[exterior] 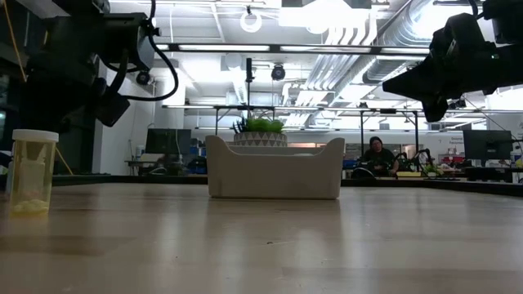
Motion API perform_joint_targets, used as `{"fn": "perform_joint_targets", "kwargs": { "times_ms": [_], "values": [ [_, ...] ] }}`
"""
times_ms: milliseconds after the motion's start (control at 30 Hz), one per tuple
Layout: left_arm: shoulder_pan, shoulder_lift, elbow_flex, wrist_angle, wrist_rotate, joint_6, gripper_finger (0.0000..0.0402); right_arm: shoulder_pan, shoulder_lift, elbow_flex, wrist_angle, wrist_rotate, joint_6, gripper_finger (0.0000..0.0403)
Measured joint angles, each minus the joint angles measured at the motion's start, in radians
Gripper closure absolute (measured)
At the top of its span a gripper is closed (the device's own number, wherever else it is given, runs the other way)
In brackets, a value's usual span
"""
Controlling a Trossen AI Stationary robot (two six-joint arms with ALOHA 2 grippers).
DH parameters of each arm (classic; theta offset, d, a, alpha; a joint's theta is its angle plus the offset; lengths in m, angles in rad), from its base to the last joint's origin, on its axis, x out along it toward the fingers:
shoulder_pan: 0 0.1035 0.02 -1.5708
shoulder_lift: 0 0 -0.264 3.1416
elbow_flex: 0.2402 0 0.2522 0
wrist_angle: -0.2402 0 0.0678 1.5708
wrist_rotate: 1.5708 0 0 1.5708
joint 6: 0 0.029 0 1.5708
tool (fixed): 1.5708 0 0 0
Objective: Pick and place pill bottles into a basket
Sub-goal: Put the transparent pill bottle into the gray bin
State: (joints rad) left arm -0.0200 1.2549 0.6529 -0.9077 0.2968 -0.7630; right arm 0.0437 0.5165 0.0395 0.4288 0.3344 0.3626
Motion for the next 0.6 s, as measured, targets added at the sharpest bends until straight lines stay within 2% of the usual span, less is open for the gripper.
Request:
{"fn": "perform_joint_targets", "kwargs": {
  "times_ms": [133, 433, 600],
  "values": [
    [0.0, 0.0, 0.0, 0.0, -0.001, 0.001, 0.0106, 0.0, 0.0, 0.0, 0.0, 0.0, 0.0, 0.0399],
    [0.0, -0.001, 0.006, 0.004, 0.007, -0.002, 0.0227, 0.0, 0.0, 0.0, 0.0, 0.0, 0.0, 0.0399],
    [0.0, 0.0, 0.106, 0.052, -0.03, 0.033, 0.0232, 0.0, 0.0, 0.0, -0.002, 0.0, -0.003, 0.0402]
  ]
}}
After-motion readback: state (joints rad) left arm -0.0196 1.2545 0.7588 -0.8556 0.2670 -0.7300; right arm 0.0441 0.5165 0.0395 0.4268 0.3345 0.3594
